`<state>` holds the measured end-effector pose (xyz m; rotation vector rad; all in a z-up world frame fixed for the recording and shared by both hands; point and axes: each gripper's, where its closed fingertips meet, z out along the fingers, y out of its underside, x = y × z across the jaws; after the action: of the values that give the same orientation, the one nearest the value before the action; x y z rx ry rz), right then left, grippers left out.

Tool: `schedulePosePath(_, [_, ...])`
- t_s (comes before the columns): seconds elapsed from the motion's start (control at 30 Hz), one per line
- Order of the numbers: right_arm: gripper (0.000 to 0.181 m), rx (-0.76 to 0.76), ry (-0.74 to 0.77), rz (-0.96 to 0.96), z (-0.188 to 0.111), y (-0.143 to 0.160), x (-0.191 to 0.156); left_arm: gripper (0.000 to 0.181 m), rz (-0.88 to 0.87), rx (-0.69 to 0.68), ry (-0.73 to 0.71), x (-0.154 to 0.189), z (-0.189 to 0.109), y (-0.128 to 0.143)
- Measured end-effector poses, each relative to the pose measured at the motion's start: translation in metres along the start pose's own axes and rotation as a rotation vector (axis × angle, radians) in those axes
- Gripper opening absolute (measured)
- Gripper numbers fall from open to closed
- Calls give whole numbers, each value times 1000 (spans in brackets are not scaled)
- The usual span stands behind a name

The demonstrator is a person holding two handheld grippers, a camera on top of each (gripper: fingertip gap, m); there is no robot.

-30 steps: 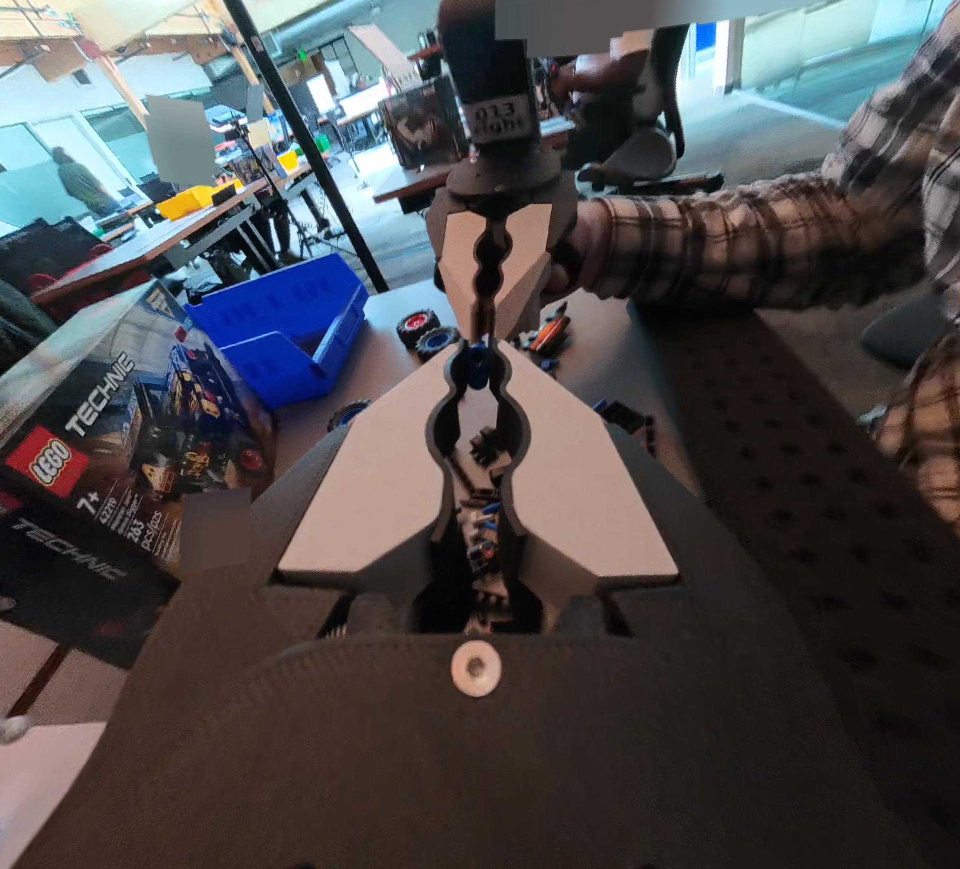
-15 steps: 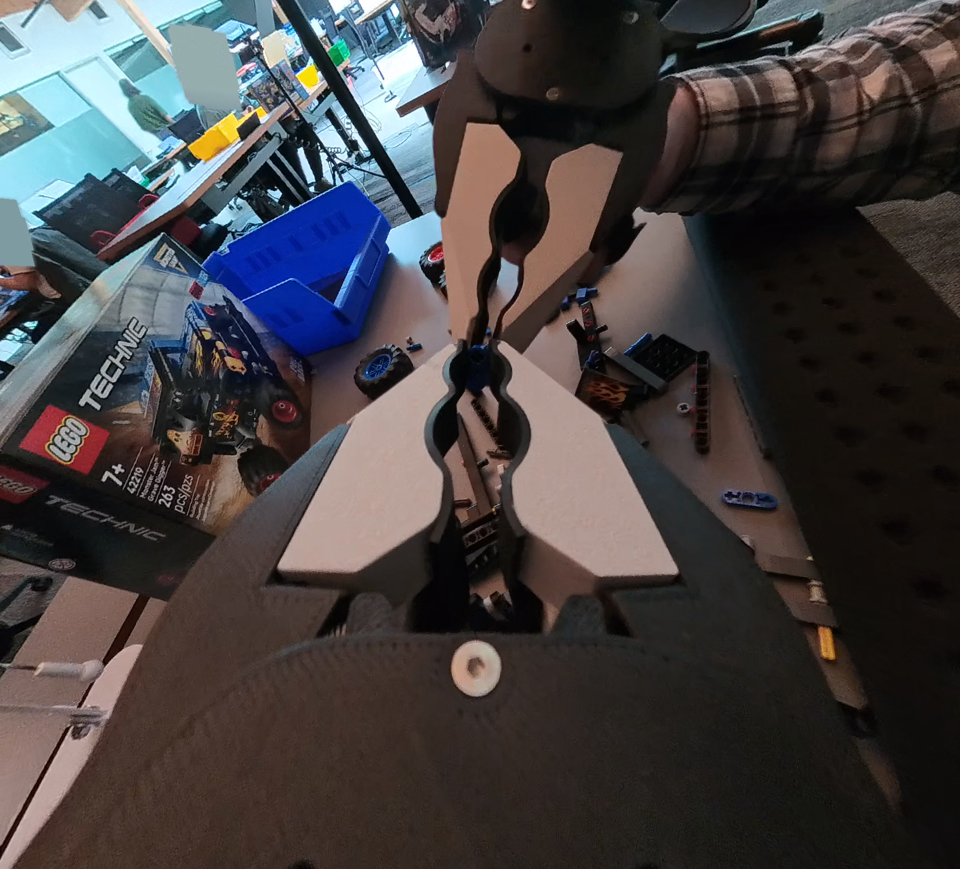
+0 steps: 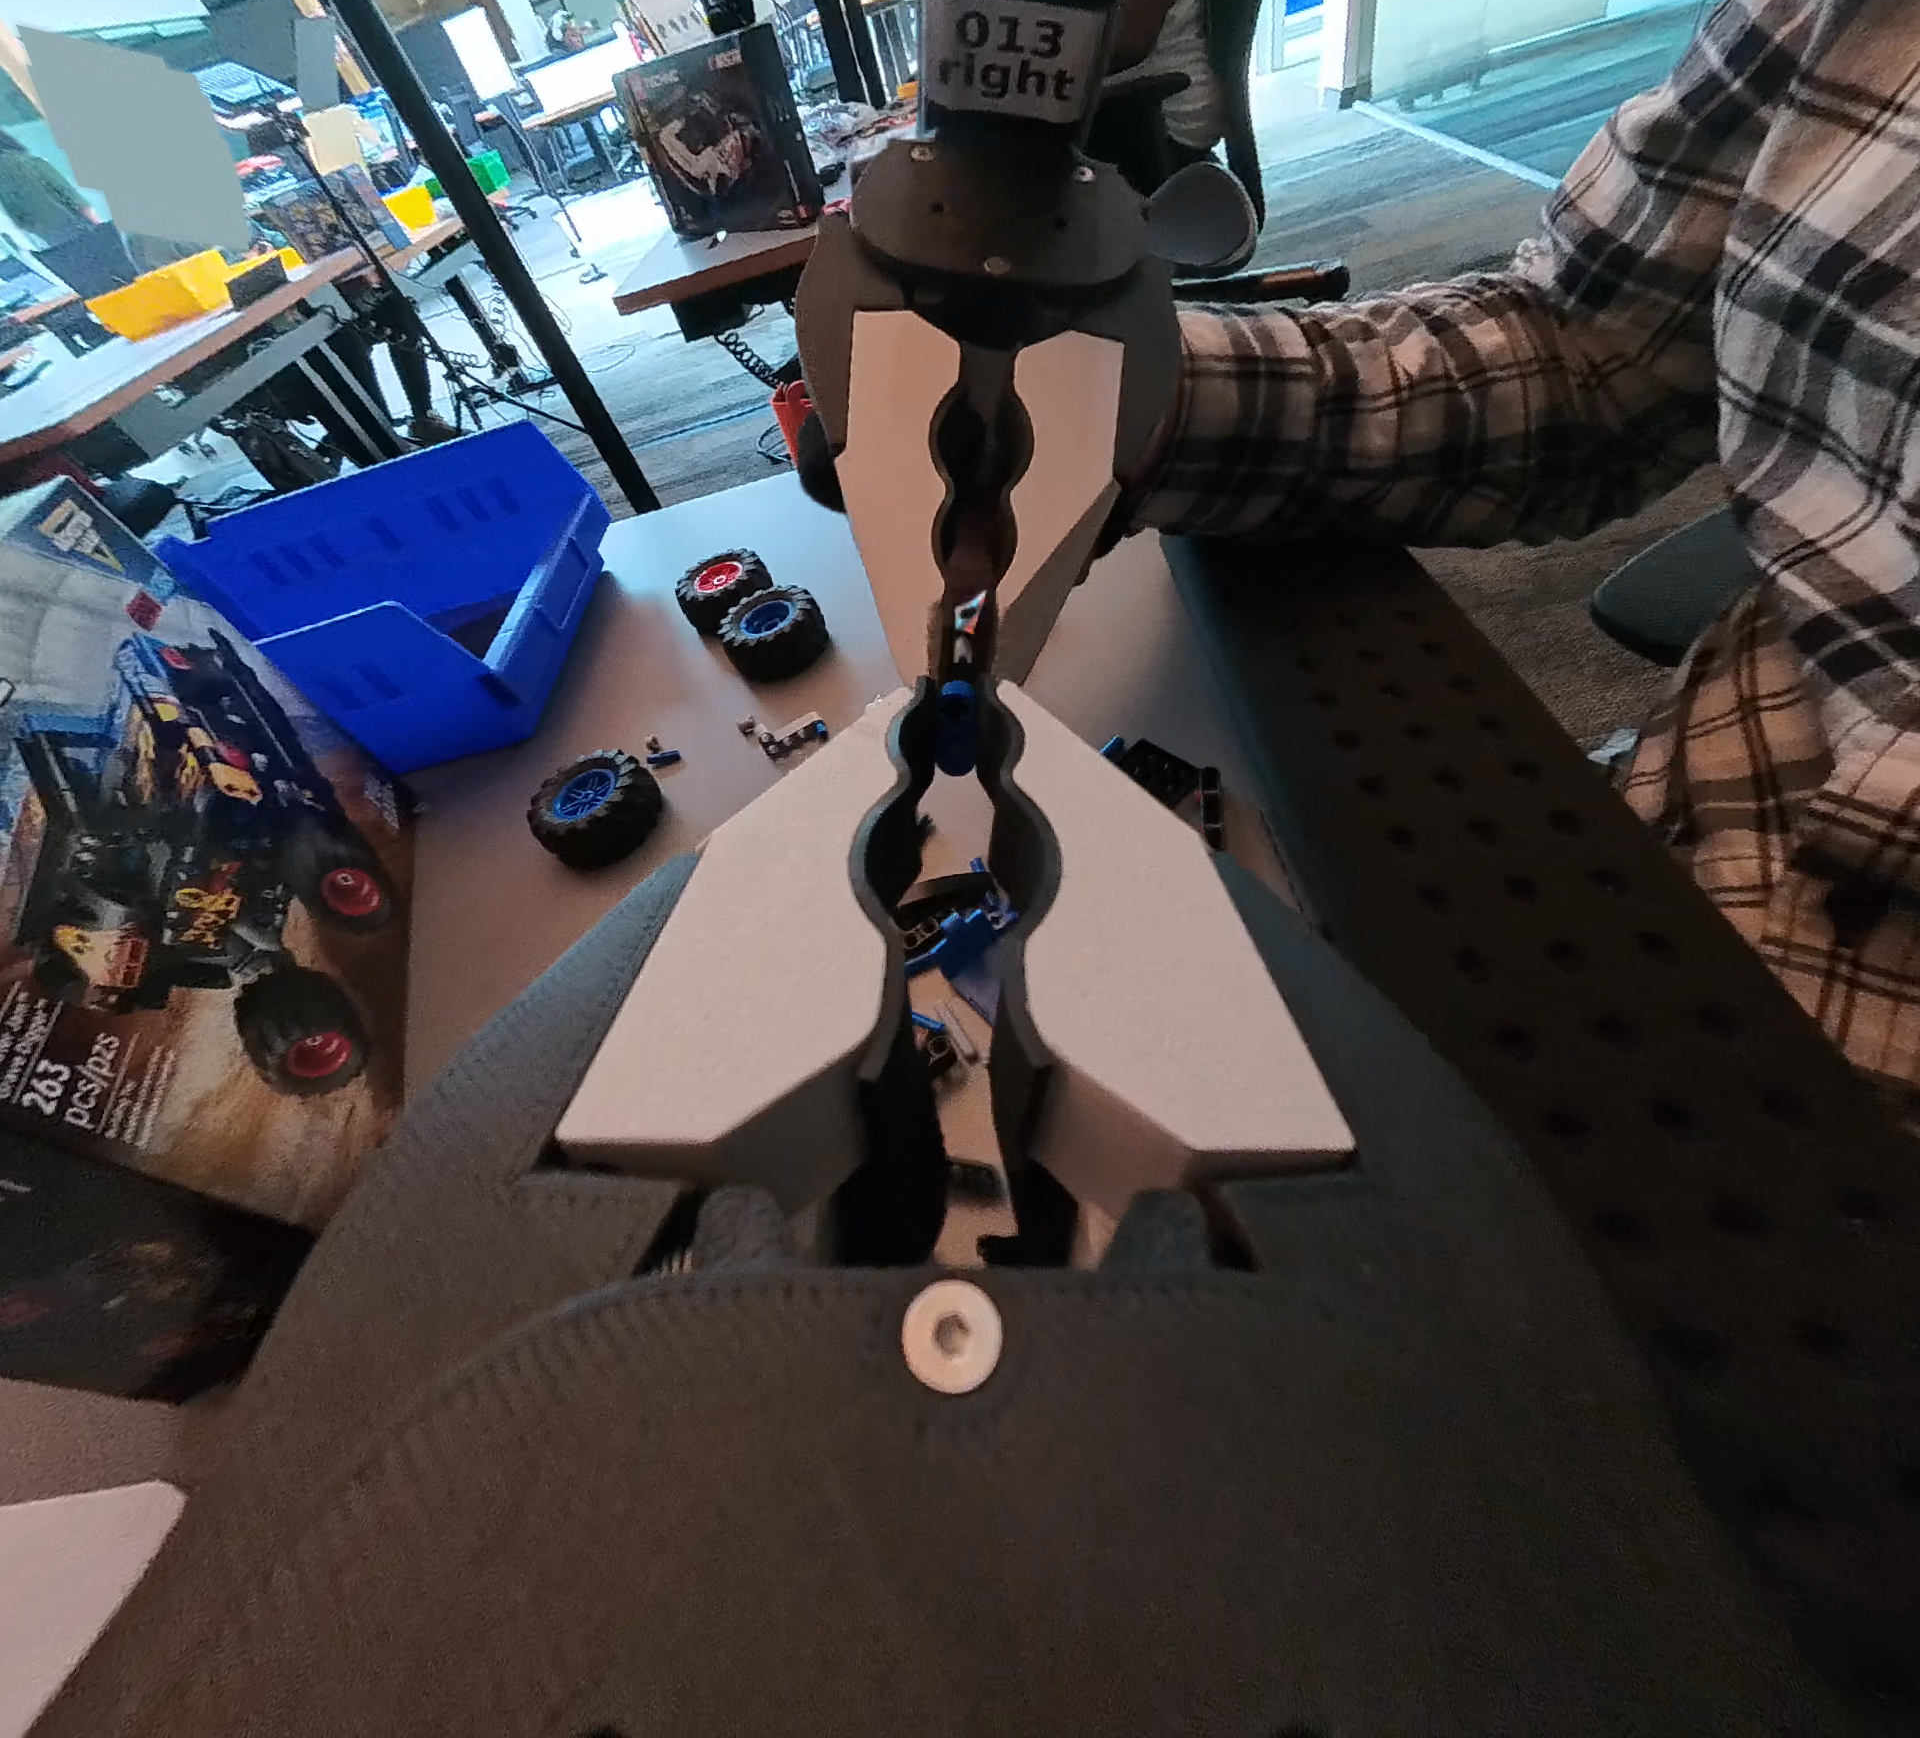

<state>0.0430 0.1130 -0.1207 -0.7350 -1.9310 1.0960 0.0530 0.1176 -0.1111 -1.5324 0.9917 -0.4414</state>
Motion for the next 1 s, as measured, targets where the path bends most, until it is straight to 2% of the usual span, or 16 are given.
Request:
schedulePosePath(0.2, [2,-15,-33,-8,-4,5,-5,6,6,-16,11,0,-7,2])
schedulePosePath(0.23, [2,-31,-17,0,-13,13,0,6,-21,62,-72,-19,-31,-11])
schedulePosePath(0.27, [1,19,11,61,-28,15,10,4,-55,166,-141,-37,-65,-27])
schedulePosePath(0.3, [0,63,45,117,-39,17,20,5,-31,143,-182,-45,-79,-27])
schedulePosePath(0.43, [2,-109,6,85,-14,45,12,5,-31,-84,-59,-23,-30,20])
schedulePosePath(0.5, [2,-95,-3,140,-18,49,12,5,-75,-62,-39,-22,-29,23])
schedulePosePath(0.63, [1,-179,-50,151,-6,66,3,5,-51,-151,-23,-19,-14,43])
schedulePosePath(0.77, [11,-281,-86,164,1,87,-4,8,5,-363,25,-2,5,86])
schedulePosePath(0.87, [16,-302,-103,181,2,92,-6,15,-8,-396,52,3,13,95])
schedulePosePath(1.0, [17,-293,-88,204,-1,94,-1,24,-6,-446,20,-4,7,103])
